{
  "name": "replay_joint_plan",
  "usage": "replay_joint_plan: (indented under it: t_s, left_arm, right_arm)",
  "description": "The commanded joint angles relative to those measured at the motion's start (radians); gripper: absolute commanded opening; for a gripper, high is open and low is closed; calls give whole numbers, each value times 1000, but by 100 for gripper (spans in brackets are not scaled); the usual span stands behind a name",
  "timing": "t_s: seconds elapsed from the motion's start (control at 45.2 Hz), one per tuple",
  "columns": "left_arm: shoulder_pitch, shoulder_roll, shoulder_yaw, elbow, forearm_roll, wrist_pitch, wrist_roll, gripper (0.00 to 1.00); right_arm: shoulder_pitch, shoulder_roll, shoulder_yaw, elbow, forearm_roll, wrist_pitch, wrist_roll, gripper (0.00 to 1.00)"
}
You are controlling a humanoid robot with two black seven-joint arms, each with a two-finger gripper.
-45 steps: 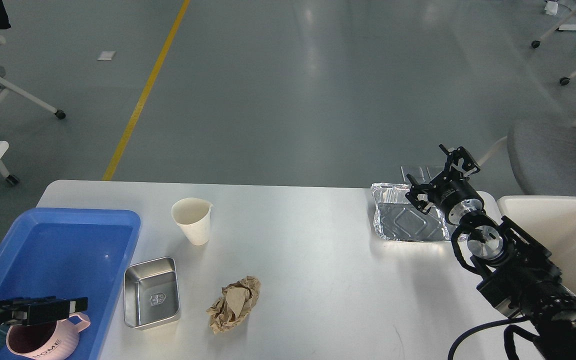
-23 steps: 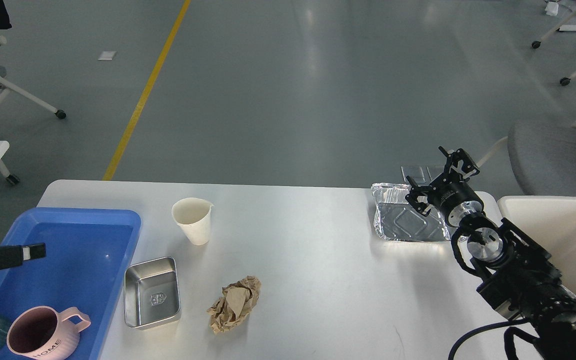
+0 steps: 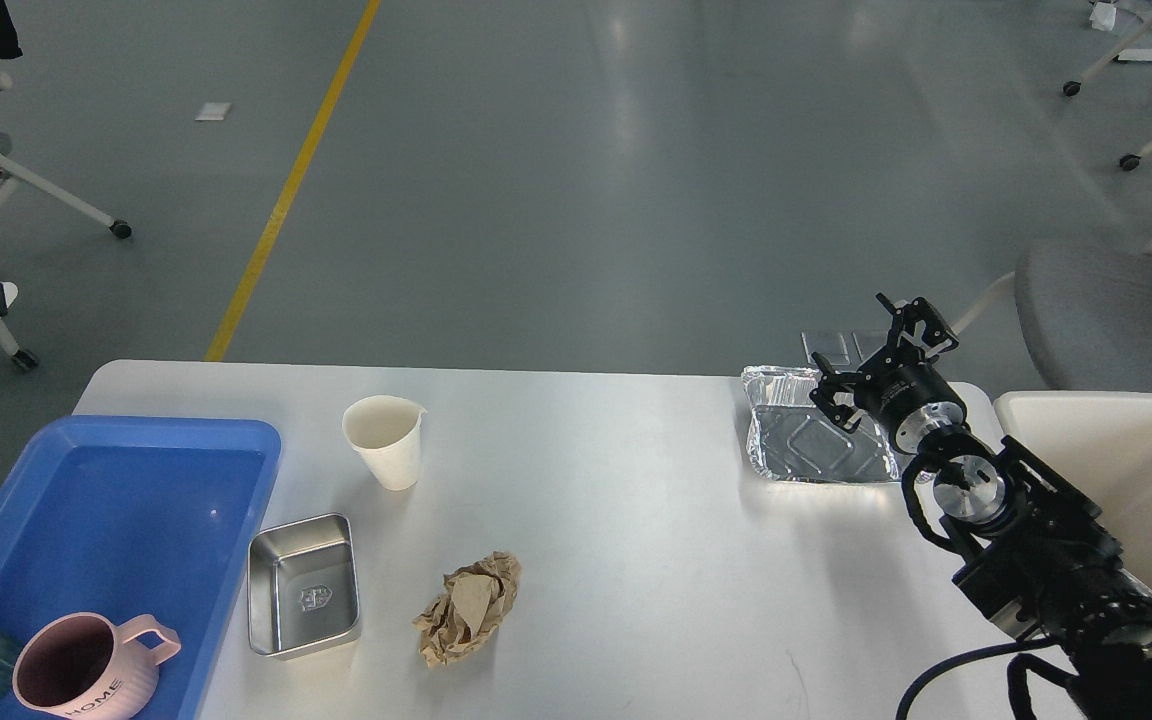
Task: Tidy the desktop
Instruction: 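Reach the left gripper to the small steel tray and grasp it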
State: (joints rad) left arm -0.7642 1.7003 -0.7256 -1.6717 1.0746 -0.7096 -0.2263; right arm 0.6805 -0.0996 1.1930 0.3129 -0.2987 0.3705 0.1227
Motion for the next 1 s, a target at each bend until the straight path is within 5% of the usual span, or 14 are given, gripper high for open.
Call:
replay_joint_plan:
  t_s: [0.0, 0.31, 0.597, 0.973]
  left_arm:
    - [-52, 4, 2, 0, -44, -77, 32, 89]
    - [-41, -36, 41, 1, -44, -67, 50, 89]
    - [-40, -243, 232, 12, -41, 70, 248, 85]
    - [12, -452, 460, 50, -24, 271, 265, 80]
  right_arm:
    - [2, 0, -9, 0, 1, -1, 0, 100]
    - [1, 5, -9, 0, 1, -2, 0, 100]
    - [1, 5, -10, 0, 0, -2, 0, 100]
    - [-1, 6, -10, 0, 1, -2, 0, 100]
